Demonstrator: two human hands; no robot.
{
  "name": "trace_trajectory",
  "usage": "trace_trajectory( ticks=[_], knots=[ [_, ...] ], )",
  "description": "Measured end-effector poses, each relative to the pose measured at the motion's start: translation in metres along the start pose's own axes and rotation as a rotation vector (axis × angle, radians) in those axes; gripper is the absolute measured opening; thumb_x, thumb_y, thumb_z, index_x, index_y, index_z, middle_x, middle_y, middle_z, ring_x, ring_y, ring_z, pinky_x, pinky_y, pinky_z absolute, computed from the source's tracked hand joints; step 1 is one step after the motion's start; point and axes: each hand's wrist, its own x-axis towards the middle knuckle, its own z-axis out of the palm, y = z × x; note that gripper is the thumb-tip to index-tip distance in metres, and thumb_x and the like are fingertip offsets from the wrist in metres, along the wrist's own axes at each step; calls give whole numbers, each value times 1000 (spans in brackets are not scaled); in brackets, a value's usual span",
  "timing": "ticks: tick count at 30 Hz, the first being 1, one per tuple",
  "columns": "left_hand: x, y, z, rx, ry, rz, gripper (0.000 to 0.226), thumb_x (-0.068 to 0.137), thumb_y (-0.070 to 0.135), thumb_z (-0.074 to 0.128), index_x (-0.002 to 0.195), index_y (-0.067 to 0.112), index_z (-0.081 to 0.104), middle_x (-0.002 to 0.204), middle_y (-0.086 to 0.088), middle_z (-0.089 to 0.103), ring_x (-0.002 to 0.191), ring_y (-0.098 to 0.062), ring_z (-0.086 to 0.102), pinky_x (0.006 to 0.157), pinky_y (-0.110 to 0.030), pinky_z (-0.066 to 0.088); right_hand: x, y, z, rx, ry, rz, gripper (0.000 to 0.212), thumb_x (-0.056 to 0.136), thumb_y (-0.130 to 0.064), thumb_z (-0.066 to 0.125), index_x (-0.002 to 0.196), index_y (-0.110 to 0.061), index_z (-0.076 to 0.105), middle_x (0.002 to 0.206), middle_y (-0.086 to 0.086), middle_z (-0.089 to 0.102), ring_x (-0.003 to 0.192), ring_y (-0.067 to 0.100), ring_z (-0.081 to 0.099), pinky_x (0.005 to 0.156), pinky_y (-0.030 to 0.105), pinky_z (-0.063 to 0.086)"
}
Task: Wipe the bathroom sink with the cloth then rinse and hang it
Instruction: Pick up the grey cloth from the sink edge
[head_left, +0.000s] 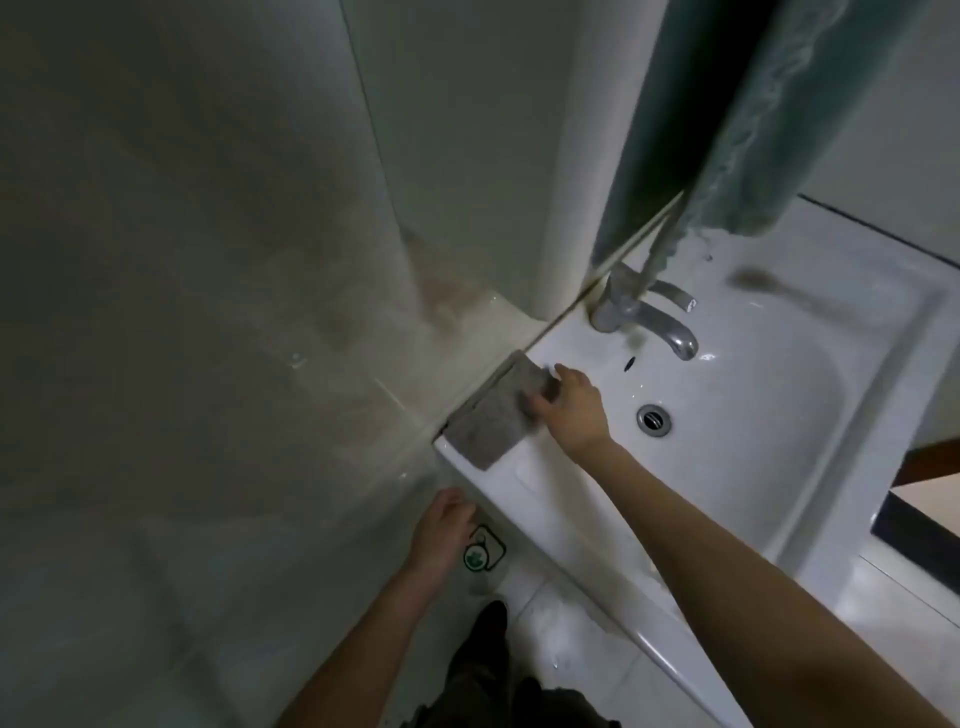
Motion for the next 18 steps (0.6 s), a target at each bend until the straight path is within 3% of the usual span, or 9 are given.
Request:
trace_trajectory(
  ticks=[1,2,4,7,9,11,13,16,18],
  knots=[
    [5,2,4,-40,-21,-39,56,78,28,57,126,1,49,129,-38,44,70,-16,59,52,-18,47,9,-1,4,-85,-18,15,74,86,-49,59,143,-8,34,140,13,43,125,35,40,103,41,36],
    [8,6,8,-61,-36,-94,54,81,28,56,128,2,49,112,-25,62,80,-21,63,59,-22,52,16,-5,6,-172,-40,49,78,85,-53,58,142,-8,31,140,14,41,124,36,37,101,44,36],
    [11,17,16,-91,-75,-140,42,89,25,53,125,4,51,109,-17,61,94,-26,61,72,-30,54,24,-13,9,-323,-44,95,76,83,-58,57,134,-7,36,131,15,43,116,36,38,92,44,40],
    [17,22,24,-137,-64,-130,30,97,12,49,125,2,49,115,-23,60,96,-30,59,70,-30,54,32,-20,20,-455,-40,64,65,83,-54,59,127,-9,46,122,13,46,112,32,44,88,42,43],
    [18,24,28,-172,-18,-135,32,96,4,50,127,-3,47,122,-27,58,100,-33,60,61,-26,58,36,-25,20,-346,-99,81,51,83,-44,65,116,-7,52,112,13,53,106,31,52,80,34,46],
    [20,24,29,-190,10,-145,34,95,-1,49,128,-7,46,124,-28,58,101,-34,60,58,-23,59,40,-26,16,-191,-158,149,30,81,-35,69,86,-9,54,85,5,57,89,27,58,62,23,41],
    [21,24,29,-184,7,-136,34,94,-3,49,127,-7,47,124,-28,58,102,-33,61,60,-23,59,40,-26,10,-43,-219,242,30,80,-30,71,69,-14,48,68,-2,50,77,21,54,57,21,40],
    [21,19,26,-173,-10,-126,32,92,-3,50,124,-8,51,121,-28,61,104,-34,63,66,-25,60,34,-24,6,128,-260,322,24,79,-28,71,85,-8,58,80,2,59,80,21,56,73,32,51],
    [20,21,24,-189,-7,-133,30,92,-3,51,121,-9,53,119,-27,61,105,-33,63,71,-27,60,27,-23,3,138,-234,258,22,80,-27,69,86,-8,59,82,4,59,80,23,55,71,32,48]
  ],
)
